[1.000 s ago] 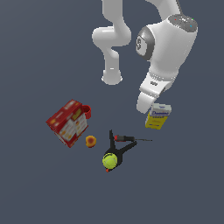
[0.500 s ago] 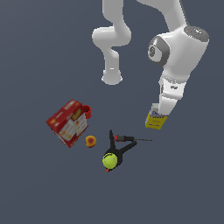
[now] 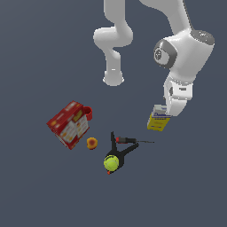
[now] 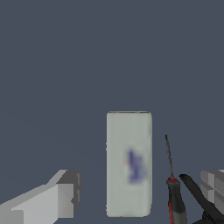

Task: Pick up a designated object from a clutter of objects.

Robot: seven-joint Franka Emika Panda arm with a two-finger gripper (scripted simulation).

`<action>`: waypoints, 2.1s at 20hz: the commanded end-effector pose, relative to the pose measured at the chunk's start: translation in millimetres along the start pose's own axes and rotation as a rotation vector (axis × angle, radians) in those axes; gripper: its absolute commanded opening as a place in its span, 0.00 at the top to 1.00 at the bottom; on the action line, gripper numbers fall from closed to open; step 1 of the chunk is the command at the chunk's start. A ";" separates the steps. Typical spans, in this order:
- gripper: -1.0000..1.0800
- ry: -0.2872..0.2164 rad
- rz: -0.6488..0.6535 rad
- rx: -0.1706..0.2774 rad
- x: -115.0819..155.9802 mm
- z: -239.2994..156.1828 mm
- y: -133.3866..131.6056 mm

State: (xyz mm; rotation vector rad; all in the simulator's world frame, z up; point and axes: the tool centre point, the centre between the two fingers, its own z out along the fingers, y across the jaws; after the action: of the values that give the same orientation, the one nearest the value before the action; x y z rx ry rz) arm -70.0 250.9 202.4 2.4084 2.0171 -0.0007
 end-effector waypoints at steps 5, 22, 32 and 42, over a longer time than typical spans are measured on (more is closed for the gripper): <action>0.04 0.000 -0.001 0.000 0.0 5.0 -0.2; 1.00 0.001 -0.006 0.000 0.6 50.5 -1.1; 1.00 0.001 -0.007 -0.001 0.7 49.0 -0.3; 1.00 0.002 -0.007 0.000 0.7 18.1 20.6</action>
State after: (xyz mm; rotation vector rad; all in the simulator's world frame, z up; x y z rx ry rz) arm -54.4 248.8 177.0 2.4021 2.0265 0.0006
